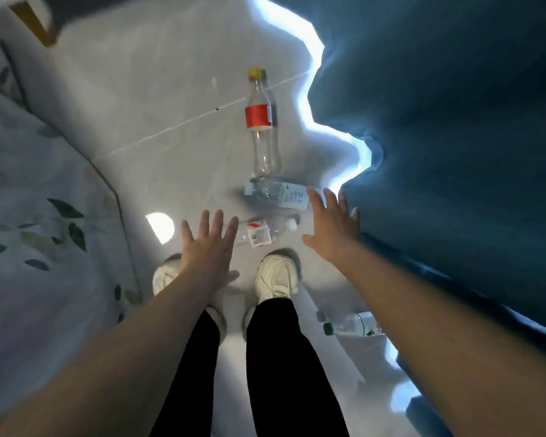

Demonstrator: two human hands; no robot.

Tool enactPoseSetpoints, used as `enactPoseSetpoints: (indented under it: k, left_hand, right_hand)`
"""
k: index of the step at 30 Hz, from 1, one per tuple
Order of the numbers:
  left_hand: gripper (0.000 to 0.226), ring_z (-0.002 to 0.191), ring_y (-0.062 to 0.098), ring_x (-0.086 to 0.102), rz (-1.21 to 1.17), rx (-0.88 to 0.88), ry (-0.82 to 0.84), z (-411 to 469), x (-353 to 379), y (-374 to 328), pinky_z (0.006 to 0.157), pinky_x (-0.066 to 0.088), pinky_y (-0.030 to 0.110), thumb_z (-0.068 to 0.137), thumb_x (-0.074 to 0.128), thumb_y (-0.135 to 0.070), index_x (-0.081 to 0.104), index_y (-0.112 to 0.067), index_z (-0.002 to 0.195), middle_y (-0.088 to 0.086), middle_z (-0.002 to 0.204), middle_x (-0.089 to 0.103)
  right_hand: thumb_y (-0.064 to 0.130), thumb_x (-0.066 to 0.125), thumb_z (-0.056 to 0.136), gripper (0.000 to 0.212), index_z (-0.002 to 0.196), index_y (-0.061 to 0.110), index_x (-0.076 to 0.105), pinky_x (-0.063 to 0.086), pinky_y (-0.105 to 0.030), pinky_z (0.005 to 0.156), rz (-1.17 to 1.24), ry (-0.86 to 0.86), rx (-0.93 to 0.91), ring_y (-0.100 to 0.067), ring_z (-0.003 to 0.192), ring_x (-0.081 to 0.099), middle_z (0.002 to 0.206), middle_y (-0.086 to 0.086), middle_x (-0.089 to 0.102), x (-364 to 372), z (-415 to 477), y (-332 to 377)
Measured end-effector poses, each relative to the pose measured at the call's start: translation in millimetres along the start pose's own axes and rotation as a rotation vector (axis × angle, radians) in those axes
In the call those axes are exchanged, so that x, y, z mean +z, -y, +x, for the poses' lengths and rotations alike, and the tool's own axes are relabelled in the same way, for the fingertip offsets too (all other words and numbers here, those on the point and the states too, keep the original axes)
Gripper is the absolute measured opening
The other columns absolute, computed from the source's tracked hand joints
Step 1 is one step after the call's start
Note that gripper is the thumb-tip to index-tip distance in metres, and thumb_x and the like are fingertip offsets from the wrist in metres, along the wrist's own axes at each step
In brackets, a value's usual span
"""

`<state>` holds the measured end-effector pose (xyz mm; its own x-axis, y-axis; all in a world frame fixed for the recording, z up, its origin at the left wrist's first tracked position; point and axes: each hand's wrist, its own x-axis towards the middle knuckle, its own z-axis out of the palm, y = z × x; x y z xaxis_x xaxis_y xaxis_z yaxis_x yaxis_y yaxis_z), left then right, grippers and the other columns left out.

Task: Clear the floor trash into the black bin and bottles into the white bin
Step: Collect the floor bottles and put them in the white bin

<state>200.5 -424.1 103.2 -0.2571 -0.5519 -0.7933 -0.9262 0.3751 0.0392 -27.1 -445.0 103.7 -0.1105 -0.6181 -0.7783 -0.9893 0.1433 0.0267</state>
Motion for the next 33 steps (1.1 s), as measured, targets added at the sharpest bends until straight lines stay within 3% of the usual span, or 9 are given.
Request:
enactPoseSetpoints:
  k: [3, 5, 8, 11, 15, 22, 25, 28, 33]
  left_hand:
    - [0.108, 0.147, 0.034, 0.001, -0.011, 0.028, 0.001, 55.4, 46.9, -2.3, 0.113, 0.015, 0.059, 0.079, 0.058, -0.064, -0.008, -0.018, 0.151, 0.010, 0.159, -0.002]
    - [0.103, 0.143, 0.034, 0.016, -0.016, 0.055, -0.043, 79.9, 72.7, -6.1, 0.109, 0.027, 0.054, 0.078, 0.062, -0.061, 0.002, -0.016, 0.149, 0.012, 0.155, 0.012]
    - [0.093, 0.127, 0.029, 0.038, -0.023, 0.101, -0.106, 108.8, 100.1, -11.6, 0.089, 0.044, 0.042, 0.076, 0.067, -0.052, 0.015, -0.016, 0.144, 0.010, 0.143, 0.031]
    - [0.081, 0.120, 0.029, 0.044, -0.085, 0.095, -0.096, 121.1, 114.8, -12.7, 0.078, 0.046, 0.038, 0.073, 0.071, -0.039, 0.026, -0.020, 0.138, 0.009, 0.135, 0.038]
    - [0.078, 0.116, 0.026, 0.047, -0.141, 0.107, -0.059, 102.6, 101.6, -1.8, 0.077, 0.047, 0.039, 0.072, 0.072, -0.032, 0.029, -0.025, 0.137, 0.004, 0.127, 0.042]
    - [0.082, 0.109, 0.027, 0.052, -0.234, 0.204, -0.089, -7.1, -2.0, 46.4, 0.080, 0.051, 0.039, 0.071, 0.074, -0.030, 0.033, -0.019, 0.141, 0.006, 0.128, 0.046]
    - [0.081, 0.112, 0.028, 0.052, -0.475, 0.197, -0.127, -68.5, -73.3, 72.0, 0.087, 0.050, 0.041, 0.067, 0.079, -0.028, 0.038, -0.018, 0.137, 0.006, 0.127, 0.047]
    - [0.079, 0.107, 0.024, 0.053, -0.715, 0.148, -0.217, -144.8, -150.8, 91.7, 0.088, 0.044, 0.032, 0.067, 0.081, -0.022, 0.039, -0.018, 0.134, 0.003, 0.125, 0.045]
    - [0.075, 0.107, 0.014, 0.049, -0.912, 0.204, -0.462, -289.3, -266.3, 105.7, 0.088, 0.036, 0.023, 0.064, 0.085, -0.018, 0.044, -0.017, 0.126, -0.001, 0.118, 0.050]
  right_hand:
    - [0.042, 0.070, 0.081, 0.091, 0.149, 0.027, 0.012, 0.029, -0.054, 0.110, 0.036, -0.056, 0.016, -0.032, 0.142, 0.021, 0.152, -0.010, 0.025, 40.9, 57.6, 7.9]
    - [0.039, 0.070, 0.080, 0.087, 0.148, 0.025, 0.017, 0.035, -0.050, 0.105, 0.034, -0.091, 0.008, -0.032, 0.135, 0.032, 0.146, -0.012, 0.033, 61.2, 88.2, 10.2]
    - [0.035, 0.070, 0.080, 0.077, 0.142, 0.022, 0.027, 0.035, -0.047, 0.100, -0.006, -0.140, -0.015, -0.031, 0.127, 0.042, 0.139, -0.011, 0.042, 84.4, 122.4, 14.4]
    - [0.029, 0.071, 0.079, 0.071, 0.139, 0.021, 0.034, 0.037, -0.046, 0.099, 0.017, -0.153, -0.024, -0.031, 0.124, 0.047, 0.136, -0.009, 0.046, 97.6, 134.1, 17.2]
    - [0.027, 0.073, 0.077, 0.067, 0.133, 0.019, 0.036, 0.040, -0.044, 0.094, 0.070, -0.148, -0.037, -0.031, 0.119, 0.049, 0.129, -0.009, 0.048, 83.1, 111.7, 17.3]
    - [0.022, 0.076, 0.072, 0.063, 0.124, 0.016, 0.040, 0.049, -0.044, 0.085, 0.405, -0.217, -0.066, -0.030, 0.102, 0.053, 0.119, -0.008, 0.049, -44.0, 14.3, 26.4]
    - [0.013, 0.075, 0.070, 0.060, 0.119, 0.016, 0.040, 0.048, -0.031, 0.074, 0.673, -0.229, -0.066, -0.022, 0.092, 0.053, 0.111, -0.003, 0.052, -120.1, -53.1, 35.3]
    - [0.008, 0.075, 0.070, 0.056, 0.112, 0.016, 0.039, 0.038, -0.009, 0.060, 0.835, -0.296, -0.019, -0.015, 0.082, 0.049, 0.100, 0.005, 0.048, -188.6, -144.6, 44.1]
    - [0.011, 0.079, 0.068, 0.058, 0.109, 0.024, 0.040, 0.041, -0.014, 0.066, 1.106, -0.422, 0.060, -0.016, 0.093, 0.055, 0.108, 0.001, 0.054, -270.4, -322.0, 58.9]
